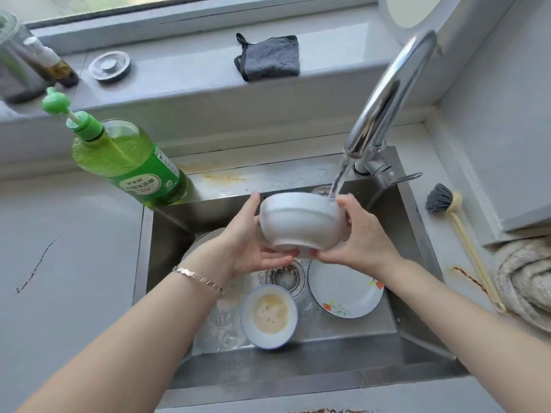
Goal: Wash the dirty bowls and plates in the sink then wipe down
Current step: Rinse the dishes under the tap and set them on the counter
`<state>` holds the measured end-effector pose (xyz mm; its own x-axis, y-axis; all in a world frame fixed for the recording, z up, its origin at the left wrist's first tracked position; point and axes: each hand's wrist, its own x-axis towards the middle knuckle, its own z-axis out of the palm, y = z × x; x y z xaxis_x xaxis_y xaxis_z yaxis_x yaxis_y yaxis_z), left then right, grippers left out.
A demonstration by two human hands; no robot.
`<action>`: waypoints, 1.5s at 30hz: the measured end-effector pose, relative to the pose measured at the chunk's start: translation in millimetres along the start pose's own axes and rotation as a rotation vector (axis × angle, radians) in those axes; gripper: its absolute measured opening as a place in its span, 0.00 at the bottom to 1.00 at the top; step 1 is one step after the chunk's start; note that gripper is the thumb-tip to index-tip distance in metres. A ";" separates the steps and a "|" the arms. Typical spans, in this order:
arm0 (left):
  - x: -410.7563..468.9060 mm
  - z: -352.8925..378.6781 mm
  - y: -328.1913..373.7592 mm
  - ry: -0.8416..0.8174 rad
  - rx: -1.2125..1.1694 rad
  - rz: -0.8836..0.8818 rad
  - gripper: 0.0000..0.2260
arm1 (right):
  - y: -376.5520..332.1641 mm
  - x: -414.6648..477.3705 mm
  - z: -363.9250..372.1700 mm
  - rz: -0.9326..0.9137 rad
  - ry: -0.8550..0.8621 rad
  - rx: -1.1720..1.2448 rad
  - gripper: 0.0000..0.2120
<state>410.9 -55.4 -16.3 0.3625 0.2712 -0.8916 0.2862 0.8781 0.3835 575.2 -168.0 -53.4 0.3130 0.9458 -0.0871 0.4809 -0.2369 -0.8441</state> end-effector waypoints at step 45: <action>38.4 -69.3 -133.4 0.327 0.501 0.077 0.08 | 156.6 -78.1 31.0 1.068 0.197 0.520 0.14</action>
<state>325.2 -134.8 -118.4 0.1298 0.5041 -0.8538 0.6820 0.5796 0.4459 600.7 -272.1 -195.2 0.4935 0.2659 -0.8281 -0.4712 -0.7186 -0.5115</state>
